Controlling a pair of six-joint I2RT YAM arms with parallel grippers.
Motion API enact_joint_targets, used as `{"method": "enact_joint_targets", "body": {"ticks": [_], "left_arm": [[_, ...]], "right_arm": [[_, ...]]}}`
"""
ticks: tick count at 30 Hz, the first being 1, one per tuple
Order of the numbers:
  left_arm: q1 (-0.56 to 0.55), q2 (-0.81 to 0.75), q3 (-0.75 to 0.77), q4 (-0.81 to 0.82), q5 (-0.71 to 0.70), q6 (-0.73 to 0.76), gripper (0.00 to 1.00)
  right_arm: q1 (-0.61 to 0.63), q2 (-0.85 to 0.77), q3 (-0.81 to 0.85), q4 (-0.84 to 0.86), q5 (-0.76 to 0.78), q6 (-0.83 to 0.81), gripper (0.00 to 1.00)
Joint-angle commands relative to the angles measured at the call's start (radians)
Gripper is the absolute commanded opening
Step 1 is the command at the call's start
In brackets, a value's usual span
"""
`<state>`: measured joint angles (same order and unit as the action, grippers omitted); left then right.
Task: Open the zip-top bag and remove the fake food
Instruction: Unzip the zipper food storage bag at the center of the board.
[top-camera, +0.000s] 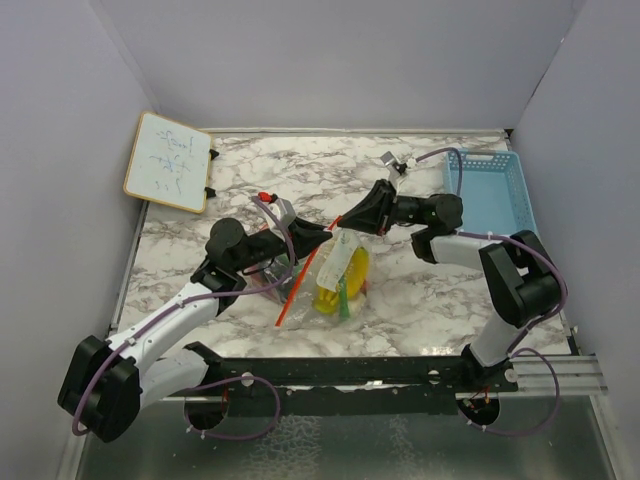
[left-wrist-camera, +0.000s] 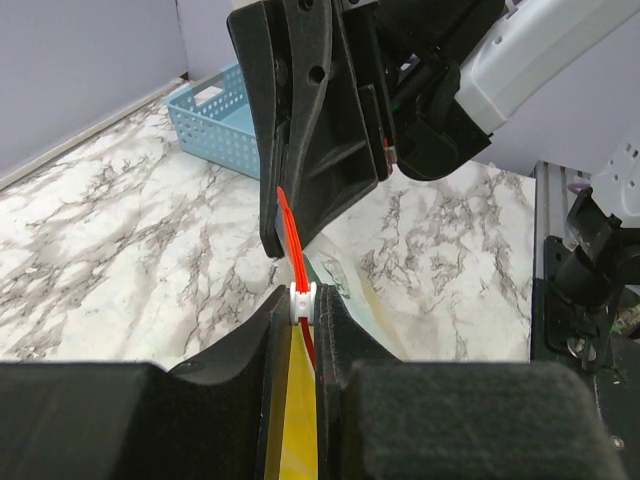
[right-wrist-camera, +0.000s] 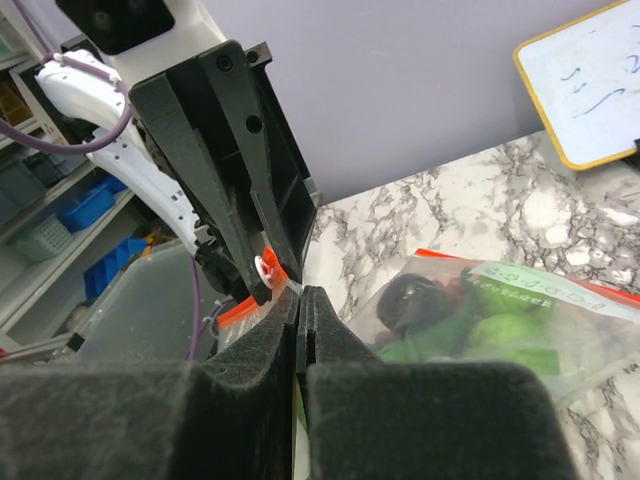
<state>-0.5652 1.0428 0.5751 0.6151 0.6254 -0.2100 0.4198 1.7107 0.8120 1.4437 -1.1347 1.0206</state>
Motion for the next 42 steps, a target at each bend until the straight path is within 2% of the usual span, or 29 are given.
{"method": "enact_joint_targets", "body": {"ticks": [1,8,14,22,26,27,30,32,33,35,38,42], "left_arm": [[-0.008,-0.046,-0.008,0.005,0.019,0.012,0.00],[-0.008,-0.053,-0.024,-0.002,0.026,0.008,0.00],[-0.007,-0.084,-0.050,-0.024,0.007,0.009,0.00],[-0.007,-0.112,-0.058,-0.066,-0.009,-0.001,0.00],[-0.007,-0.131,-0.069,-0.077,-0.024,0.000,0.00],[-0.007,-0.126,-0.066,-0.077,-0.024,0.001,0.00],[-0.008,-0.104,-0.056,-0.061,-0.012,-0.003,0.00],[-0.007,-0.090,-0.055,-0.041,-0.002,-0.012,0.00],[-0.008,-0.084,-0.056,-0.029,0.002,-0.017,0.00],[-0.007,-0.078,-0.058,-0.018,0.006,-0.023,0.00],[-0.008,-0.075,-0.058,-0.015,0.007,-0.027,0.00],[-0.008,-0.078,-0.057,-0.011,0.010,-0.031,0.00]], "right_arm": [[-0.060,-0.031,0.031,0.331,0.063,0.009,0.02],[-0.120,-0.053,0.015,0.330,0.078,0.023,0.02],[-0.221,-0.065,0.023,0.331,0.087,0.050,0.02],[-0.336,-0.019,0.101,0.330,0.087,0.106,0.02],[-0.335,0.010,0.138,0.334,0.071,0.136,0.02],[-0.320,0.008,0.135,0.334,0.069,0.130,0.09],[-0.258,-0.005,0.114,0.332,0.046,0.090,0.60],[-0.217,-0.004,0.103,0.329,0.036,0.068,0.79],[-0.200,0.004,0.104,0.333,0.032,0.064,0.85],[-0.165,0.029,0.110,0.334,0.017,0.063,0.90],[-0.113,0.064,0.124,0.334,-0.010,0.048,0.91],[-0.065,0.109,0.139,0.335,-0.028,0.040,0.82]]}}
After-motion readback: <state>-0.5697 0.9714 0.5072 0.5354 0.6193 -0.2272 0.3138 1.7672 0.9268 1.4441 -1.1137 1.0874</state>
